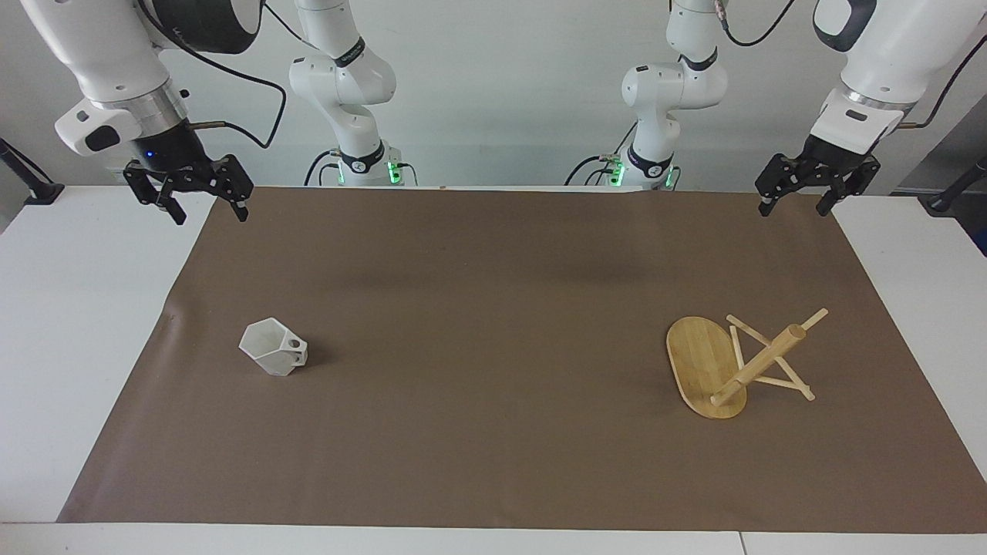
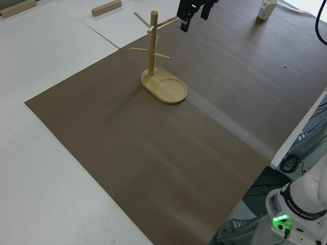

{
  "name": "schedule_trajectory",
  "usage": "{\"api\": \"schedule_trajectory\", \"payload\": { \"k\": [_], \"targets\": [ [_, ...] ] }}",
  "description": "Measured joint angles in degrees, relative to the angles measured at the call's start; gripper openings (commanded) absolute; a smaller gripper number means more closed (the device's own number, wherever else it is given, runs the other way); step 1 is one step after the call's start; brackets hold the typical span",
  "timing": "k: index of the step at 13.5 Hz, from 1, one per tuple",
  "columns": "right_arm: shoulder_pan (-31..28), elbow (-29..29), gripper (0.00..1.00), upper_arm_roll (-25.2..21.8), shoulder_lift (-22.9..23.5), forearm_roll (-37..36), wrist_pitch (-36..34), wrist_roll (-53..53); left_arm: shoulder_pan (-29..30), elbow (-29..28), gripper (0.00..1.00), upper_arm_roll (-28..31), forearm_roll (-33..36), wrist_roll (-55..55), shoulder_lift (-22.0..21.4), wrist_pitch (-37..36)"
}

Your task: Hang cup on rack

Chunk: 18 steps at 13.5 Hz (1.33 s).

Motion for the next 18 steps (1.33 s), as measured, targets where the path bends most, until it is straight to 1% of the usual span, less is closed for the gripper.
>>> {"api": "schedule_trajectory", "payload": {
  "k": [18],
  "targets": [
    [0.0,0.0,1.00,0.0,0.0,0.0,0.0,1.4,0.0,0.0,1.00,0.0,0.0,0.0,0.0,0.0]
  ]
}}
